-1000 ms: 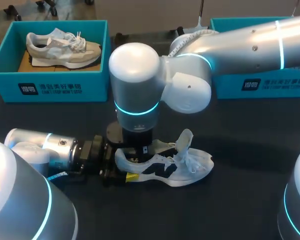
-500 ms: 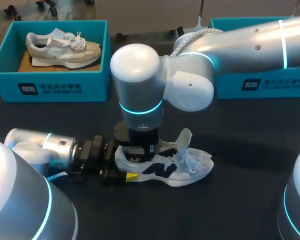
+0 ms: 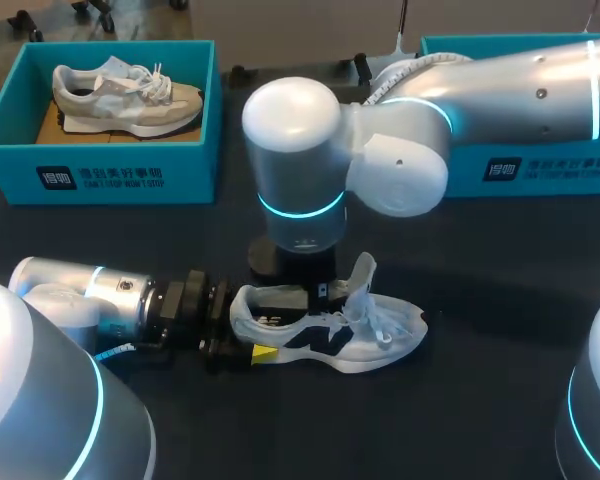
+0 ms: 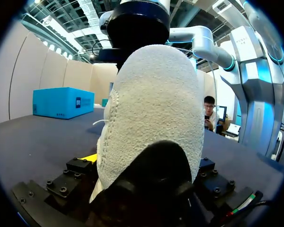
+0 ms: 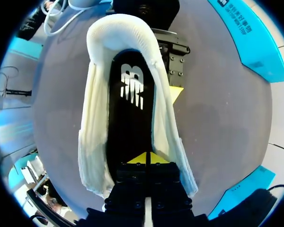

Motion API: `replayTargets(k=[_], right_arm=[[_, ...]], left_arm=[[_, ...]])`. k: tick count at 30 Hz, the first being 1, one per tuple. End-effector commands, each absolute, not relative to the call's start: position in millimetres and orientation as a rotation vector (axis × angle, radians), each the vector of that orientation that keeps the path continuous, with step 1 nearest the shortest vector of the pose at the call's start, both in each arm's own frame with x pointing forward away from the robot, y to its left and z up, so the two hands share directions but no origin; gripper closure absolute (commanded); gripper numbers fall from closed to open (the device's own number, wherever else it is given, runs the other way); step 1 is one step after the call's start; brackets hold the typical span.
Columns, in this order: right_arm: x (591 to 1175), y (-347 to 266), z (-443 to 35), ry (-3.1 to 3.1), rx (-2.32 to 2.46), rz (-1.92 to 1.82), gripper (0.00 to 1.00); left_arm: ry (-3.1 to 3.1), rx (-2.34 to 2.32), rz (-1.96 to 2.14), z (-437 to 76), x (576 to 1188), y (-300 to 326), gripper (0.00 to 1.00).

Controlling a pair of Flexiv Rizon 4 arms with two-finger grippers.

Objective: Take the shoe out of the shoebox, open the shoe tongue, remove and reinsert the insole, then place the shoe into the shoebox

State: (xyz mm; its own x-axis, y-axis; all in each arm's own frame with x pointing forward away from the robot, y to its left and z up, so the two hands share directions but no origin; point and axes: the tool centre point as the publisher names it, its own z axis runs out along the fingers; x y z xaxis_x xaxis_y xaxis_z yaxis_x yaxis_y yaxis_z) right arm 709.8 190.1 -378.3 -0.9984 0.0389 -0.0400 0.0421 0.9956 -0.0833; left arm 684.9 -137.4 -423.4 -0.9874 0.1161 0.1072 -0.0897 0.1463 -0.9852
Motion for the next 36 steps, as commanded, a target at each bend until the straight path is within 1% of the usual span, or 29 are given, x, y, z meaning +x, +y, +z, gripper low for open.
replayTargets(k=[1,2,3,5,6,7,10,16,21,30,36], right_arm=[[709,185,-378,3.098,0.057,-0.128,0.86],[709,185,-378,3.097,0.049,-0.126,0.82],[709,184,-379,3.097,0.047,-0.126,0.8],[709,184,-380,3.097,0.028,-0.131,0.68],[709,183,-380,3.097,0.025,-0.13,0.68],[708,183,-382,3.096,0.011,-0.132,0.64],[708,182,-385,3.099,-0.019,-0.142,0.6],[709,182,-393,3.122,-0.05,-0.152,0.56],[707,182,-396,3.102,-0.087,-0.113,0.51],[709,187,-405,3.194,-0.117,-0.164,0.52],[699,190,-412,3.256,-0.131,-0.178,0.53]], left_arm=[[-2.256,-0.025,1.955,-426,686,-136,1.0],[-2.256,-0.025,1.955,-426,686,-136,1.0],[-2.256,-0.025,1.955,-426,686,-136,1.0],[-2.256,-0.025,1.955,-426,686,-136,1.0],[-2.256,-0.025,1.955,-426,686,-136,1.0],[-2.256,-0.025,1.955,-426,686,-136,1.0],[-2.256,-0.025,1.955,-426,686,-136,1.0],[-2.256,-0.025,1.955,-426,686,-136,1.0],[-2.256,-0.025,1.955,-426,686,-136,1.0],[-2.256,-0.025,1.955,-426,686,-136,1.0],[-2.256,-0.025,1.955,-426,686,-136,1.0]])
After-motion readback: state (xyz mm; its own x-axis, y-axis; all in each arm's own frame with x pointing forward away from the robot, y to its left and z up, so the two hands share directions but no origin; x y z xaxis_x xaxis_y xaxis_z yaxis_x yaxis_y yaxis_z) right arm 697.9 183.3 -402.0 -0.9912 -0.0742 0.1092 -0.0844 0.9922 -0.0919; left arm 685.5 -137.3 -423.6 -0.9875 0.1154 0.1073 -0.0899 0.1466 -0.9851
